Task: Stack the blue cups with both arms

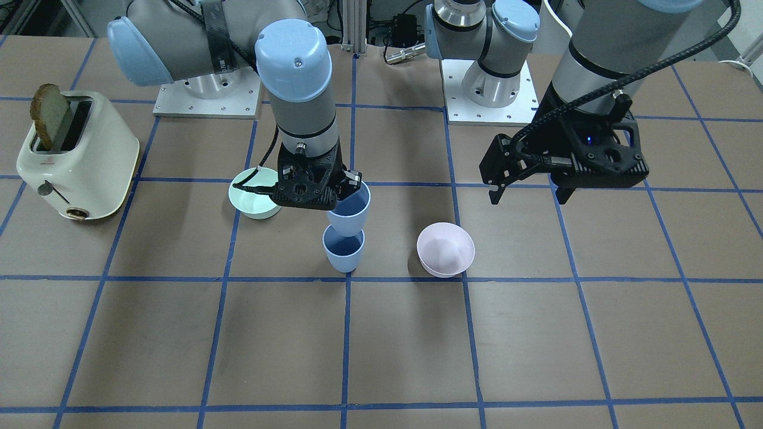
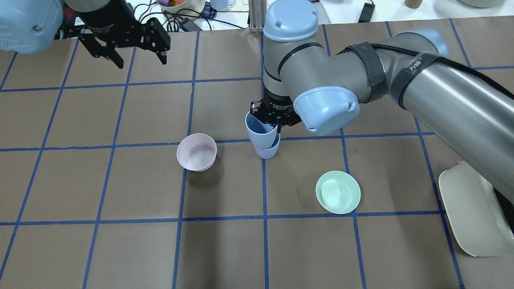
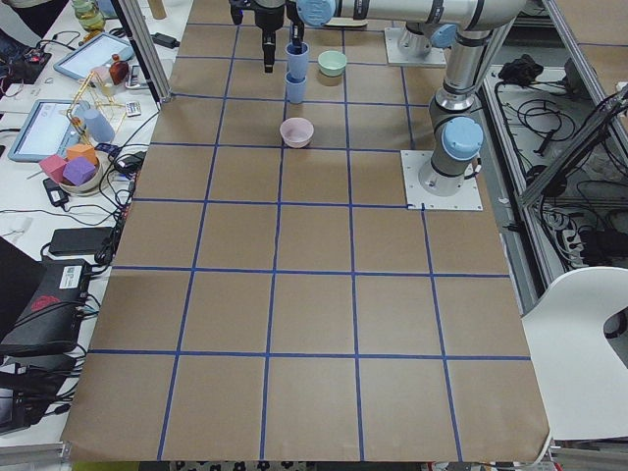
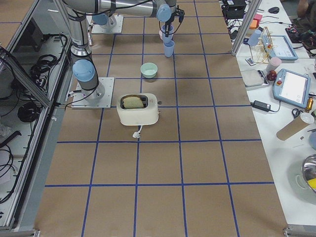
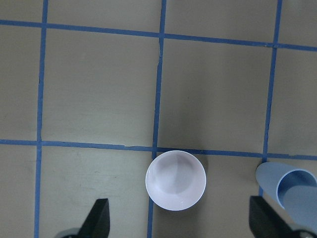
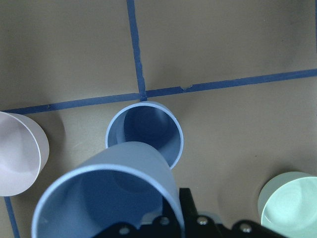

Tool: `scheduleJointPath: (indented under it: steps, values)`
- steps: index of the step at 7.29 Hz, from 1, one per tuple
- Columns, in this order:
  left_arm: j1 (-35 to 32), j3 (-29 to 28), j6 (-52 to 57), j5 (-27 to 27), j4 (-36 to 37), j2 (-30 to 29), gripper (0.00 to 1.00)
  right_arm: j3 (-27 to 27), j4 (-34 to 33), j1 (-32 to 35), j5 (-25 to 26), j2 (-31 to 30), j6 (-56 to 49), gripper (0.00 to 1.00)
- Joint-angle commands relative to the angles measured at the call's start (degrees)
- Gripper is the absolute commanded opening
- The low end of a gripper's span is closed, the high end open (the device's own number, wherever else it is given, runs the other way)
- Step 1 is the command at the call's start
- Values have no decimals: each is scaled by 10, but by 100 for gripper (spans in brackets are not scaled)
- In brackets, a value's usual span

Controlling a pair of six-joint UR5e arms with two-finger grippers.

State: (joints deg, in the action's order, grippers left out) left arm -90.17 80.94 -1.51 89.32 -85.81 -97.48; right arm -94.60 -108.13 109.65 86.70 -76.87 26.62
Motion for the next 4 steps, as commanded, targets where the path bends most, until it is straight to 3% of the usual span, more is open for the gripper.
scheduleJointPath:
  steps: [1, 4]
  values:
    - [-1, 4, 5, 3, 0, 2, 100, -4, -5, -4, -1, 1, -3, 2]
    - [-1, 2, 3, 5, 1, 2, 100, -6, -39, -9, 1, 2, -6, 2]
